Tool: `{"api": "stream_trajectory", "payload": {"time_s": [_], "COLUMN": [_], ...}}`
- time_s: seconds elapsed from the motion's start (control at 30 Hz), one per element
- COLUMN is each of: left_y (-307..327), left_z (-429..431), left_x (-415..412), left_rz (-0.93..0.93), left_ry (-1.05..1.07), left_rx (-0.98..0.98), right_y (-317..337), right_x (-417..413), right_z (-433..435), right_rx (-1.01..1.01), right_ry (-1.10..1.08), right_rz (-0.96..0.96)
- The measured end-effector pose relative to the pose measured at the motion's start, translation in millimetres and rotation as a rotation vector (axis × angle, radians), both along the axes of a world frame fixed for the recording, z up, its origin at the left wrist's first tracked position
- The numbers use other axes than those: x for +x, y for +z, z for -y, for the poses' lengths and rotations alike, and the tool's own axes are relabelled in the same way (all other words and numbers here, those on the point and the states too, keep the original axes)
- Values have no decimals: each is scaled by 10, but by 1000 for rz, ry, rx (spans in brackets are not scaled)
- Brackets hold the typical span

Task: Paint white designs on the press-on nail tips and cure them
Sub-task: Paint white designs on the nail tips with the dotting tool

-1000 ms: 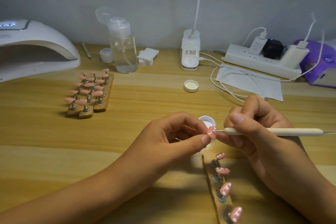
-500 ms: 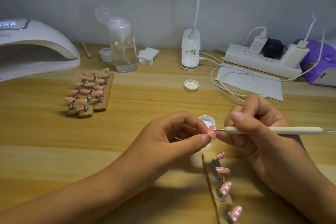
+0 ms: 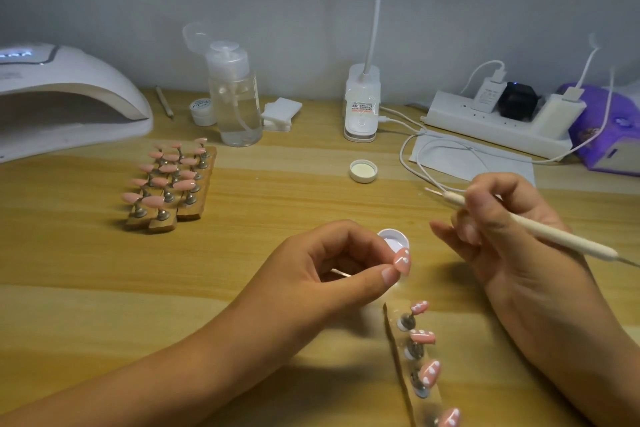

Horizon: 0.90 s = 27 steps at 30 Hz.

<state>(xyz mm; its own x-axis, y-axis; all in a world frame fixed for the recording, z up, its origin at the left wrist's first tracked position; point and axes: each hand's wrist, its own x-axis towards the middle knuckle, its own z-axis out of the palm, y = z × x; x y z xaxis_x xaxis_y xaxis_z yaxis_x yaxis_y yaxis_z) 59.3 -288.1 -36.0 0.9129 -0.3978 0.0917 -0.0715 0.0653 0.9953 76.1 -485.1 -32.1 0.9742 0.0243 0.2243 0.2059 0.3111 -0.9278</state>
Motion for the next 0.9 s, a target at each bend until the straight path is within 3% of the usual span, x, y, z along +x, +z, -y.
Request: {"api": "stream_trajectory", "payload": {"time_s": [0.2, 0.33, 0.73, 0.83, 0.9], "left_y": [7, 6, -12, -13, -2], "left_z": [-11, -16, -38, -37, -30], "left_x": [19, 32, 61, 58, 52], "left_rz": [-3, -46, -42, -47, -48], "left_ry": [20, 59, 97, 89, 80], "left_rx": [-68, -134, -142, -134, -135], "right_y": [-25, -67, -90, -65, -40], "right_x": [-38, -55, -16, -46, -66], "right_z": [-38, -89, -103, -95, -84], "right_rx": [-508, -740, -884, -808, -648], "right_ry": [-204, -174, -118, -154, -158], "right_rz": [188, 330, 336, 315, 268]}}
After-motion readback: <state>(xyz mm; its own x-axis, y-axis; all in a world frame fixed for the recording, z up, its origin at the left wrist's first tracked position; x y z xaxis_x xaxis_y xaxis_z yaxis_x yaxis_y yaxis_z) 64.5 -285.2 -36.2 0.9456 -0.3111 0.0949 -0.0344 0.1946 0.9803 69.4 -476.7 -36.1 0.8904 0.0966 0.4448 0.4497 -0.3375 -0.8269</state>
